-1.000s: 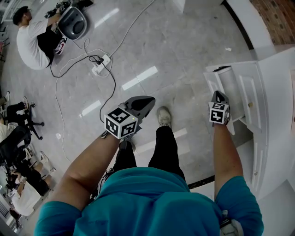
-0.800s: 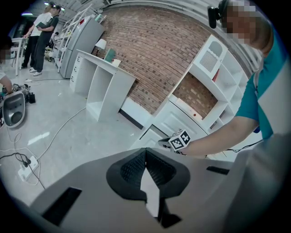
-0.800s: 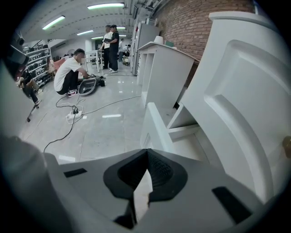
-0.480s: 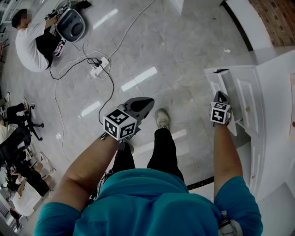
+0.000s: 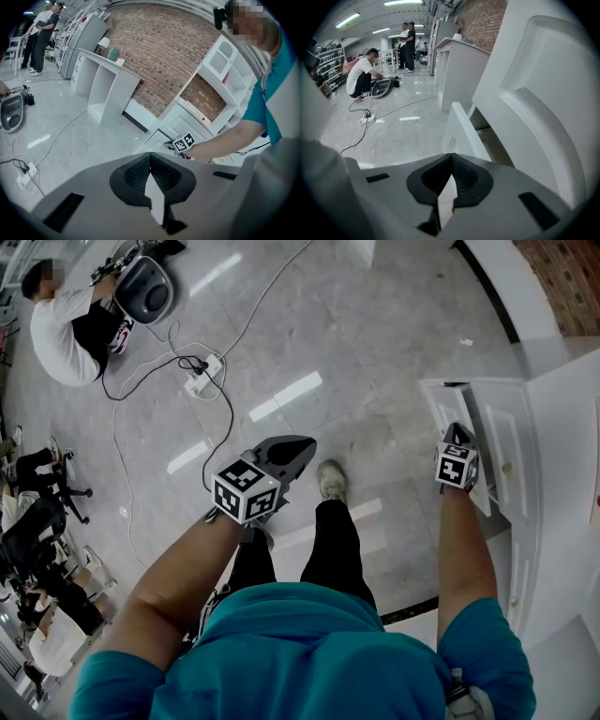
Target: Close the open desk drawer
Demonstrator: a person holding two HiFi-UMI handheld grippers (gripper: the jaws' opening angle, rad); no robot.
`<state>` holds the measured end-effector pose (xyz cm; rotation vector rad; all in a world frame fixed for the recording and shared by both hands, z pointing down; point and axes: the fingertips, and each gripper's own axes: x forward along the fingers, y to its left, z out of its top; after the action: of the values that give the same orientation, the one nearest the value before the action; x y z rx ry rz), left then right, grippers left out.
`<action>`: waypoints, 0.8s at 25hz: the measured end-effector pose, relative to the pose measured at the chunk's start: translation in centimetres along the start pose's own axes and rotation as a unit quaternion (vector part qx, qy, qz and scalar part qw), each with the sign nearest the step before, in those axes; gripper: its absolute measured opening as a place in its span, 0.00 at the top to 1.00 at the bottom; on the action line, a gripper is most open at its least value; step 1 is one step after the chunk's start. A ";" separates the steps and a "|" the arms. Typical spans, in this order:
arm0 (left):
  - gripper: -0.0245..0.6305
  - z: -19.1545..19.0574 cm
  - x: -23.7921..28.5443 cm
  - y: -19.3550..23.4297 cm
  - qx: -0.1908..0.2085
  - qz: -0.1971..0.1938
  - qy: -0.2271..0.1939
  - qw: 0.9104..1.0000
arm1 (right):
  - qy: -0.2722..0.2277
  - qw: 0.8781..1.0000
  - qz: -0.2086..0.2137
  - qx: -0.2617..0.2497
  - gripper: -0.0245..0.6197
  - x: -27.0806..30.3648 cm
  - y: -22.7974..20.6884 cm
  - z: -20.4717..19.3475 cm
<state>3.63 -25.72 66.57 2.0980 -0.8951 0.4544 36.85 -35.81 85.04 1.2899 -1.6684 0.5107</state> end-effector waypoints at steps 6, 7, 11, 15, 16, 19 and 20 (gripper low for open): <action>0.94 0.2 0.4 0.2 0.000 0.000 0.004 1.000 | 0.003 1.000 -0.016 0.008 0.93 0.8 -1.4 0.3; 0.94 0.2 0.4 0.2 0.000 -0.001 0.005 1.000 | 0.005 1.000 -0.017 0.011 0.93 0.9 -1.6 0.2; 0.94 0.2 0.5 0.1 0.000 -0.002 0.006 1.000 | 0.012 0.999 -0.024 0.024 0.93 1.2 -2.2 -0.1; 0.94 0.3 0.4 0.2 -0.002 0.001 0.006 1.000 | 0.011 0.999 -0.029 0.028 0.93 1.4 -2.8 0.2; 0.94 0.3 0.5 0.2 -0.003 0.001 0.007 1.000 | 0.012 0.999 -0.031 0.030 0.93 1.4 -3.0 0.2; 0.94 -0.1 0.7 -0.1 -0.003 -0.001 0.010 1.000 | 0.016 0.998 -0.036 0.040 0.93 1.6 -3.6 -0.1; 0.94 -0.1 0.8 -0.2 -0.003 -0.001 0.011 1.000 | 0.016 0.998 -0.038 0.043 0.93 1.8 -3.8 -0.2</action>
<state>4.32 -25.91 67.03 2.0840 -0.8805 0.4708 40.37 -37.99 85.84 1.3965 -1.5793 0.5597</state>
